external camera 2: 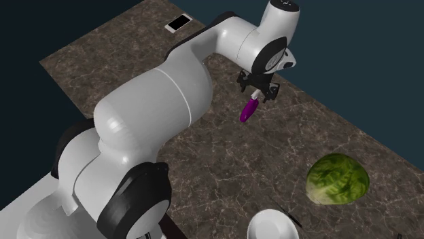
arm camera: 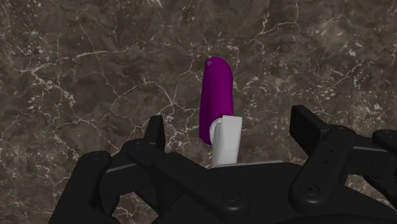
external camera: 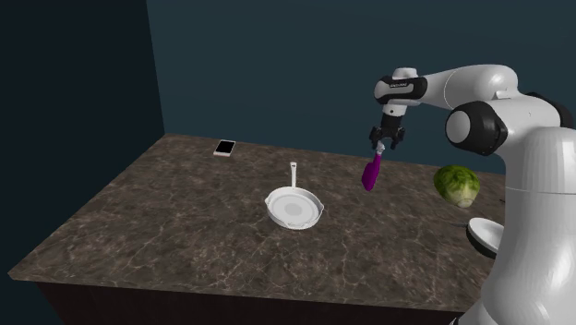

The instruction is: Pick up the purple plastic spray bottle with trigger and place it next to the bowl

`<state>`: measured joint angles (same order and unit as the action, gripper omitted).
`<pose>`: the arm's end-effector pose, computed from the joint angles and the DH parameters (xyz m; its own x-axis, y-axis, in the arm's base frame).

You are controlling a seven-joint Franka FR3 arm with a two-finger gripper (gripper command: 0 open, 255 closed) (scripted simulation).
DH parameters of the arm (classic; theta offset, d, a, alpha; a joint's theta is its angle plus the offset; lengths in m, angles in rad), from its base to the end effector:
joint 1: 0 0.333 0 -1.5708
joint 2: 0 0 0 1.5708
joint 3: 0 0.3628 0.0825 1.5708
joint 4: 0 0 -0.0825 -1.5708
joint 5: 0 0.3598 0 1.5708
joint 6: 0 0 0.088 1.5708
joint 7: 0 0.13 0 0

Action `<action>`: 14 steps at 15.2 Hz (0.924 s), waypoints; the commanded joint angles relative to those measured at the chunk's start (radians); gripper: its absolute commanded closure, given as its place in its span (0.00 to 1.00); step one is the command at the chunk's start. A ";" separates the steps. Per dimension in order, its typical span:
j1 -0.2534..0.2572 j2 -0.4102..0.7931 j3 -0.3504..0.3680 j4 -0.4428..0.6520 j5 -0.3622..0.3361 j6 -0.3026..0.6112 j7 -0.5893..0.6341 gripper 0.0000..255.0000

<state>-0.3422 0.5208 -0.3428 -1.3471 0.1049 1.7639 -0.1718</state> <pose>0.5732 -0.3881 0.4563 0.8727 -0.4808 -0.0853 -0.4779 -0.8768 0.0531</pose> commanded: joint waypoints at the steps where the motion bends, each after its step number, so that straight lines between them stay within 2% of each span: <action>1: 0.000 0.000 0.000 -0.001 0.000 0.002 0.000 0.00; 4: 0.000 0.000 0.000 -0.001 0.000 0.001 0.000 0.00; 5: 0.000 0.000 0.000 -0.001 0.000 0.001 0.000 1.00; 14: 0.000 0.000 0.000 -0.001 0.000 0.002 0.000 1.00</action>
<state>-0.3422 0.5209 -0.3428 -1.3481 0.1050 1.7655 -0.1718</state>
